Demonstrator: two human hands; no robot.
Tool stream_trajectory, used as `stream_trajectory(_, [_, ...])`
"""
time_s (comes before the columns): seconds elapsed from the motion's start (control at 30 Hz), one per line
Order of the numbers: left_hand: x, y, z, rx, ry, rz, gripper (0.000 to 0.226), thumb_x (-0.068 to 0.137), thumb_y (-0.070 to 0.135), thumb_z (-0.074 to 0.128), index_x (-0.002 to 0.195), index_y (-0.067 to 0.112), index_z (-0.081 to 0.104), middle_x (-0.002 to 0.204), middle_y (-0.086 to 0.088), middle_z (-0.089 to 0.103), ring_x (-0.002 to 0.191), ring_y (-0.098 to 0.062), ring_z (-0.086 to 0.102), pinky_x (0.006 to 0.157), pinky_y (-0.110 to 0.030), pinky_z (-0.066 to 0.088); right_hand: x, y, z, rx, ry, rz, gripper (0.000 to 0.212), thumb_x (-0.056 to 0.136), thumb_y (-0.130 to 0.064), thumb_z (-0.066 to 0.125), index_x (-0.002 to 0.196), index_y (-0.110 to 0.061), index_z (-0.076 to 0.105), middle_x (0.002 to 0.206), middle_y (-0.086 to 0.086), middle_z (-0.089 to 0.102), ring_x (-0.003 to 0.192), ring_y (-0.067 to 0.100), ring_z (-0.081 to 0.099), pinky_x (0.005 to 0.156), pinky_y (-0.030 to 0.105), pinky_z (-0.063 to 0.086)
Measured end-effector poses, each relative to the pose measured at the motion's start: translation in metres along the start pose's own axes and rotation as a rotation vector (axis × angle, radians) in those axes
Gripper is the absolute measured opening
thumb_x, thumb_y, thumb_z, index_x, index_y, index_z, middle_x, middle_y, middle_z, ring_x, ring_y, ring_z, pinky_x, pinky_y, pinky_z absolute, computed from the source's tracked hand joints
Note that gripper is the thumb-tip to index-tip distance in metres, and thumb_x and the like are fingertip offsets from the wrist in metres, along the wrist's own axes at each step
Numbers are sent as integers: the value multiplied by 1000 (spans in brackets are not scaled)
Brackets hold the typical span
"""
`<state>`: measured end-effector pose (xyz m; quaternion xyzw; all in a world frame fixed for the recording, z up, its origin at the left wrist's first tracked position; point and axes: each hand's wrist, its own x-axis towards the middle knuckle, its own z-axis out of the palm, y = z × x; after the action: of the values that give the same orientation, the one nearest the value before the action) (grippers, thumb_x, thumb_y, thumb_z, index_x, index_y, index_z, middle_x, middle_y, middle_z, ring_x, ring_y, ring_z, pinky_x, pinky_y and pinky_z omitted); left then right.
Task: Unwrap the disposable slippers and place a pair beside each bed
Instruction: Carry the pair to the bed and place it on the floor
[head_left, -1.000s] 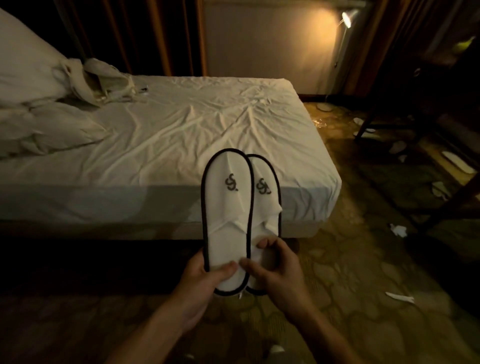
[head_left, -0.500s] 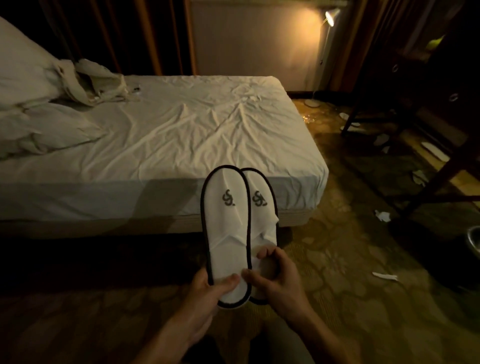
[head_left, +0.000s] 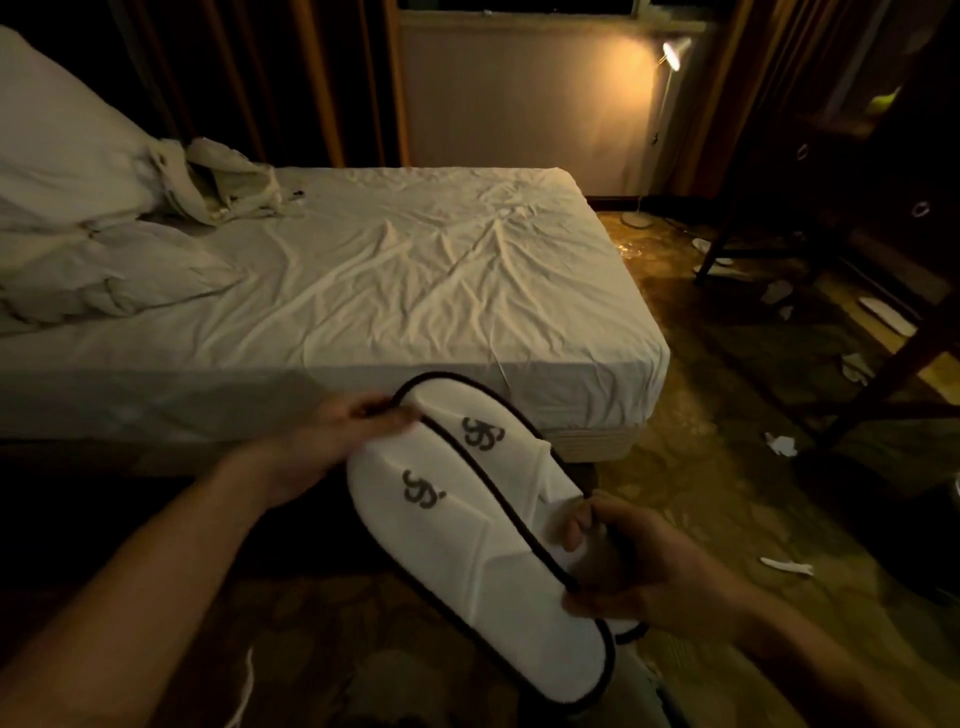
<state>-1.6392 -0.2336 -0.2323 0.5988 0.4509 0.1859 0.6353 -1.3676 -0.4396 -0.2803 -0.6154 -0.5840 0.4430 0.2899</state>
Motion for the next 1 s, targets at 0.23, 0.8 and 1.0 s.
stream_trajectory(0.23, [-1,-25,24,-43,67,19,55,58,33,92,107,13,75,102,-11,80,87,-24,78,67,-34,63,8,10,-19,-114,18,-5,50,73,-24,89,109,-44,62,124,-17,55,115,10,59,92,37,59])
stream_trajectory(0.8, [-45,-106,125,-864,128,-303,57,65,11,81,121,5,71,112,-21,76,108,-40,70,93,-53,55,45,-5,61,951,623,244,35,81,-21,83,113,-19,70,104,3,80,96,26,77,84,48,63])
stream_trajectory(1.0, [-37,-109,97,-644,84,-239,65,69,32,81,127,8,64,113,-18,76,107,-39,71,93,-56,56,47,-3,38,734,516,206,32,83,-18,82,112,-18,69,99,4,81,88,23,79,80,44,64])
